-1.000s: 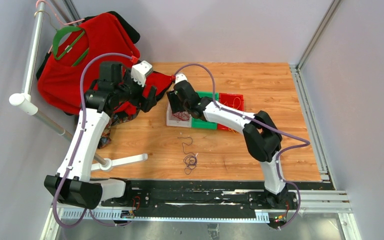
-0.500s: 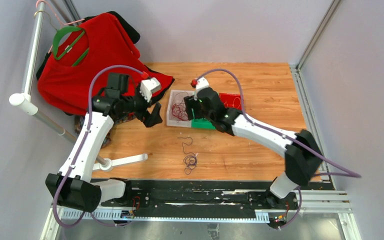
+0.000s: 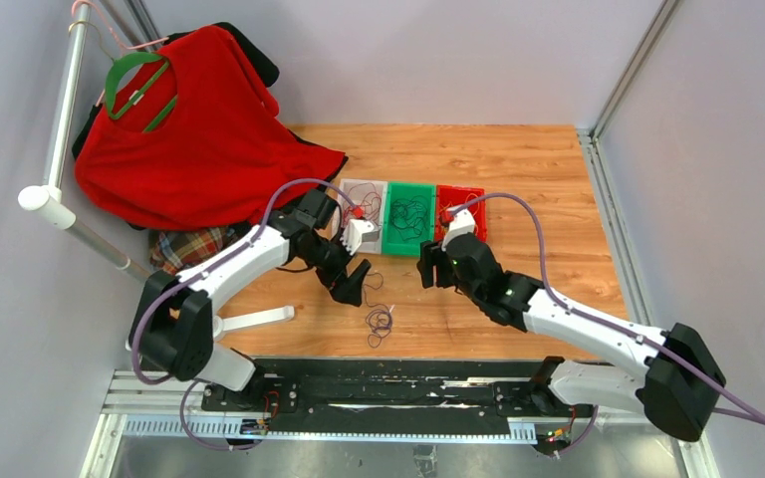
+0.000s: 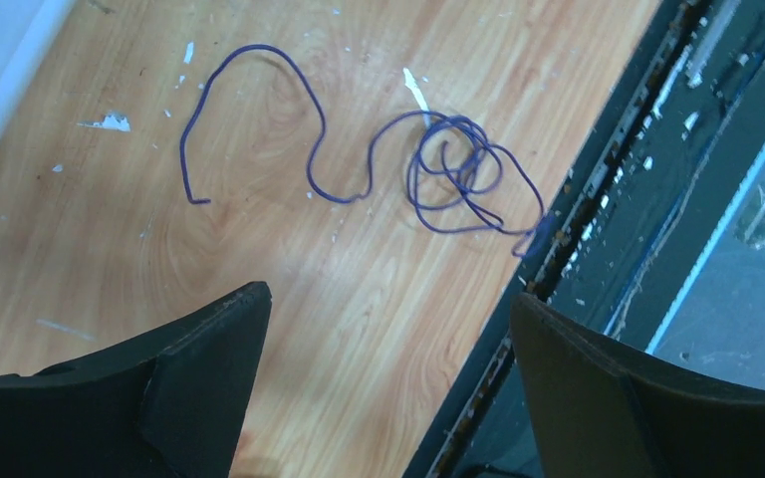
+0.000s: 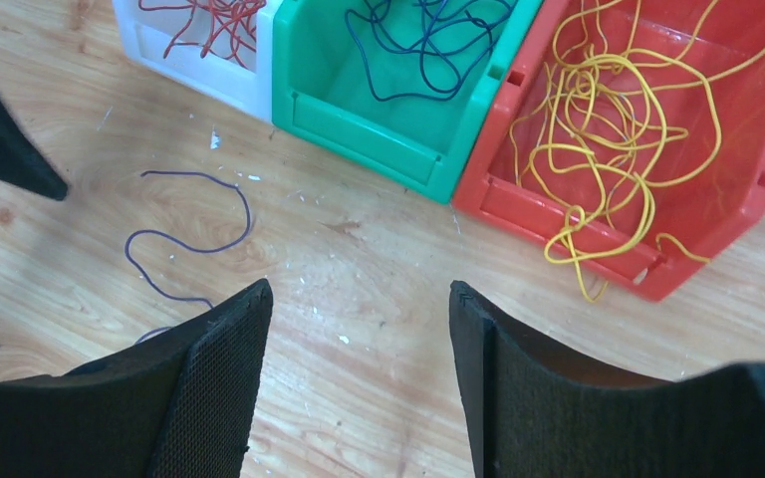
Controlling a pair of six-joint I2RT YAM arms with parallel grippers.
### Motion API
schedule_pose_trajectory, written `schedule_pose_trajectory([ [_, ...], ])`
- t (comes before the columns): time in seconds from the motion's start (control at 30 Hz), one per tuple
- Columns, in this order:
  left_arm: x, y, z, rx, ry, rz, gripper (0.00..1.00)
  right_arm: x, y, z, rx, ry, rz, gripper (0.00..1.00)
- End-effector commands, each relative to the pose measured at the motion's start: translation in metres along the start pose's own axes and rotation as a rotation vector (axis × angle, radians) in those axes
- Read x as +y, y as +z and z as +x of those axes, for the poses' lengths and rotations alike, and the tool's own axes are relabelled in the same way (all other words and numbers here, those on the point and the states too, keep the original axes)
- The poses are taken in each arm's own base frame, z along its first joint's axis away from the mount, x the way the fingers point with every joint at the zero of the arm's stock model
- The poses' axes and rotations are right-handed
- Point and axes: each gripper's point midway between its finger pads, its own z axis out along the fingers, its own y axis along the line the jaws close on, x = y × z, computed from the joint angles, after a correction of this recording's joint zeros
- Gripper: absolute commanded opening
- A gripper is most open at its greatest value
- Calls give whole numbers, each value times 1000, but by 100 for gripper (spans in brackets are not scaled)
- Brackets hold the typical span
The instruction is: Untangle the cables
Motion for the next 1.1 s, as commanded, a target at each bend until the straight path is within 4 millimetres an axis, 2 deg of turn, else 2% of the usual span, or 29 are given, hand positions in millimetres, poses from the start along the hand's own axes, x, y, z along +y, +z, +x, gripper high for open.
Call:
schedule_pose_trajectory([
  [0.0, 19, 26, -14, -48, -114, -37, 92, 0, -14, -3, -55, 56, -2, 65],
  [0.2, 26, 52, -20, -83, -228, 5, 78, 4, -21, 3, -59, 37, -17, 64],
  [0.43, 26, 76, -5, -30, -292, 52, 53, 7, -26, 1, -80, 35, -30, 62],
  [0.53, 21, 76, -8, -33, -293, 80, 36, 11, -27, 0, -94, 39, -48, 61],
  [0.67, 8, 56, -23, -45, -248, 117, 6, 28, -28, 1, -108, 17, -94, 60],
  [0.7, 3, 49, -28, -50, -234, 125, 2, 35, -28, 3, -109, 5, -108, 60],
  [0.87, -21, 12, -47, -93, -181, 149, 1, 82, -32, -2, -134, -55, -225, 62],
  [1.0, -36, -11, -56, -112, -162, 159, 1, 119, -37, -19, -170, -87, -321, 64],
  [1.07, -44, -22, -64, -133, -149, 170, 1, 130, -35, -26, -178, -102, -341, 64],
])
